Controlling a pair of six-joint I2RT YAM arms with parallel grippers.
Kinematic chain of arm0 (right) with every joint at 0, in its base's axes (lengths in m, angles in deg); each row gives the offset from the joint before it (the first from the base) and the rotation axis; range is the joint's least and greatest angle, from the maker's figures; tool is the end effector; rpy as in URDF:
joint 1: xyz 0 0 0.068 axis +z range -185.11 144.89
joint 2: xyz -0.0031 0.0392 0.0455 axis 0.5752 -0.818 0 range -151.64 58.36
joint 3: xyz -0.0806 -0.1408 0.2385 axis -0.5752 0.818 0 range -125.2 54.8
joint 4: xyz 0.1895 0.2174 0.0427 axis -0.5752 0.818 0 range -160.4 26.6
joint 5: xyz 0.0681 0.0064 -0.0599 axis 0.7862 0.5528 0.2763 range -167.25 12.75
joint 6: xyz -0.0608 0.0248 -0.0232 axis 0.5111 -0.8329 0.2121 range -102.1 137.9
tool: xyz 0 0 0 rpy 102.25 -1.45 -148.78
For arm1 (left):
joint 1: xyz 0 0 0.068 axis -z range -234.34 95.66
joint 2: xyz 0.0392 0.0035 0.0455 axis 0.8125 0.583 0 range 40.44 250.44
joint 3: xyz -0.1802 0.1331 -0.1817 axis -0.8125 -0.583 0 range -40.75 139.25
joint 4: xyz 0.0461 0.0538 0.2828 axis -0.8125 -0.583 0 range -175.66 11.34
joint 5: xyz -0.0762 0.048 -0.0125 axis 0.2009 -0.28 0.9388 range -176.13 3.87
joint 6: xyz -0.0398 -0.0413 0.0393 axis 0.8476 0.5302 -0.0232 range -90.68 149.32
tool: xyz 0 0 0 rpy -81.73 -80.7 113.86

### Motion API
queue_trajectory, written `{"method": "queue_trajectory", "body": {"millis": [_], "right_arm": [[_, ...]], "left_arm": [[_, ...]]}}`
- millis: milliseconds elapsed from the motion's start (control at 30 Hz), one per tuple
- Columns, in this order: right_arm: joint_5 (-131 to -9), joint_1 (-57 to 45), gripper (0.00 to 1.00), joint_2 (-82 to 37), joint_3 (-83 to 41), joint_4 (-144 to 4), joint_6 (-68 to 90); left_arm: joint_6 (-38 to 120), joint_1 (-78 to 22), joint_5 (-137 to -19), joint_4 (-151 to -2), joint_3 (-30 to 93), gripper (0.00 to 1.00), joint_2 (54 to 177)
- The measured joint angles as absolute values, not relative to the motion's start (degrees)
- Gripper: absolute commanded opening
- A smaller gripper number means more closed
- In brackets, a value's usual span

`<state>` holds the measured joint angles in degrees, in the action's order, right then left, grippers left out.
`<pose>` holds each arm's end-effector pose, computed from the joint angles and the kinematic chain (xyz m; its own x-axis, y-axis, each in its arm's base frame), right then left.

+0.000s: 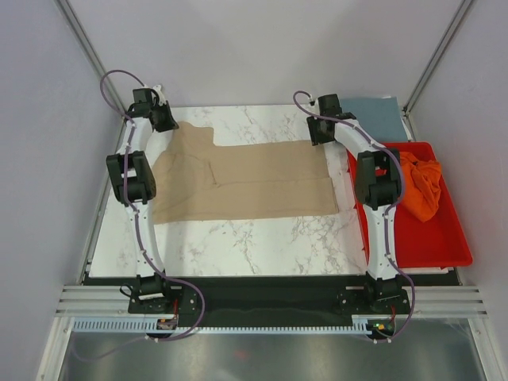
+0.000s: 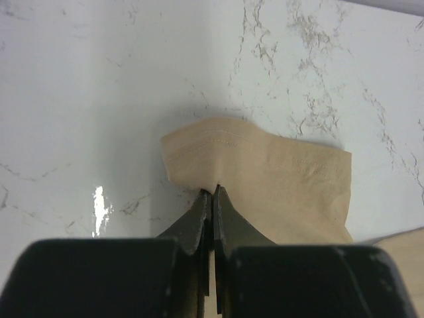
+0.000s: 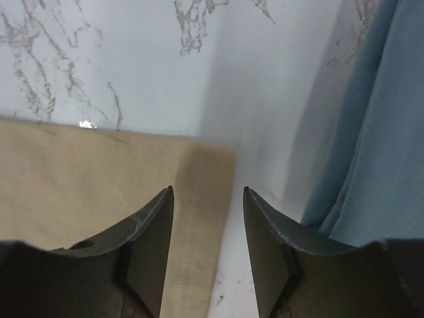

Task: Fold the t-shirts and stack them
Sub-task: Fold the tshirt

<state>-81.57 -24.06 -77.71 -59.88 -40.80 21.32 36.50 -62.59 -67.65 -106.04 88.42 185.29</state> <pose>0.5736 0.1076 0.1614 -0.7527 -0.2075 -0.6248 -0.1898 0.9771 -0.0959 0.6212 0.0719 0.1705 -0.6821 -0.2187 -0.6978 0.0078 0.9520 -0.3060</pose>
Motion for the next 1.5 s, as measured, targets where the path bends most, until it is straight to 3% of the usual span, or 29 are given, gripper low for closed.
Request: {"method": "queue_trajectory", "body": {"millis": [500,733,1100,1500], "right_arm": [[-75.47,-26.01,0.54,-84.36,-68.25,-39.99,26.57],[-71.06,-27.80,0.47,-86.06,-70.39,-41.02,26.74],[-61.50,-30.18,0.53,-86.06,-70.39,-42.92,27.62],[-58.82,-30.66,0.45,-89.54,-74.02,-44.30,26.96]], "left_arm": [[33.04,-62.96,-65.88,-105.42,92.98,0.02,188.27],[32.58,-63.01,-65.51,-105.07,92.98,0.02,188.29],[32.19,-63.01,-65.27,-105.03,92.98,0.02,188.29],[31.99,-63.01,-65.25,-104.64,92.98,0.02,188.29]]}}
